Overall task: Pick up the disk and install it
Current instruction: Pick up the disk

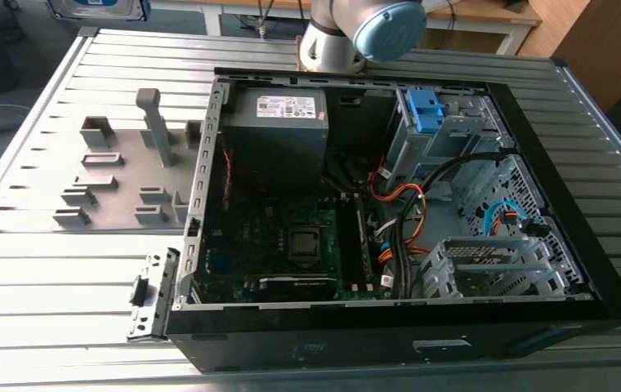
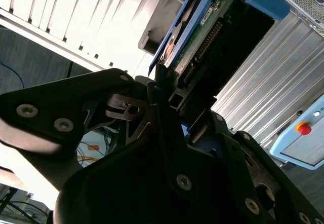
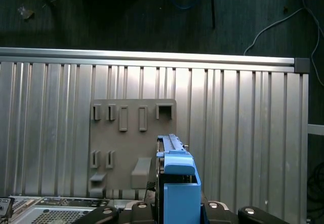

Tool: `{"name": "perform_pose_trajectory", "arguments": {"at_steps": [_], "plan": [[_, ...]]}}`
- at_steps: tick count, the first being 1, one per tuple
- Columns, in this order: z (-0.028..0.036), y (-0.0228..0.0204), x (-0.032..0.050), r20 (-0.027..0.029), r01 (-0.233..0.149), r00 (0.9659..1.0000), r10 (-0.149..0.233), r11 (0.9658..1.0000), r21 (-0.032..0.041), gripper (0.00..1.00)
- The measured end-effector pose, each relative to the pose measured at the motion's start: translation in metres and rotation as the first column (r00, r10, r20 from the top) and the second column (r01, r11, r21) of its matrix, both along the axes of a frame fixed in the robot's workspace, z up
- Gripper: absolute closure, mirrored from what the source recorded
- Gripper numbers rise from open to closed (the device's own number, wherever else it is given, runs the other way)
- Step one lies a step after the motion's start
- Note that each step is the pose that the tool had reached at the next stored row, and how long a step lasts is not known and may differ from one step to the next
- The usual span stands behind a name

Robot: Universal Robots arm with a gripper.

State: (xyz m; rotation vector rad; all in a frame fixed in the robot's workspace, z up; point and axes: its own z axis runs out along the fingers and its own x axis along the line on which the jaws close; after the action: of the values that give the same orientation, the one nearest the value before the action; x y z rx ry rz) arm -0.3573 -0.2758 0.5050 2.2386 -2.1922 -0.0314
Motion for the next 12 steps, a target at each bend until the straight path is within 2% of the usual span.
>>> {"name": "perform_pose_trajectory", "arguments": {"at_steps": [12], "plan": [[0.0,0.0,0.0104,0.0,0.0,1.0,0.0,1.0,0.0,0.64]]}}
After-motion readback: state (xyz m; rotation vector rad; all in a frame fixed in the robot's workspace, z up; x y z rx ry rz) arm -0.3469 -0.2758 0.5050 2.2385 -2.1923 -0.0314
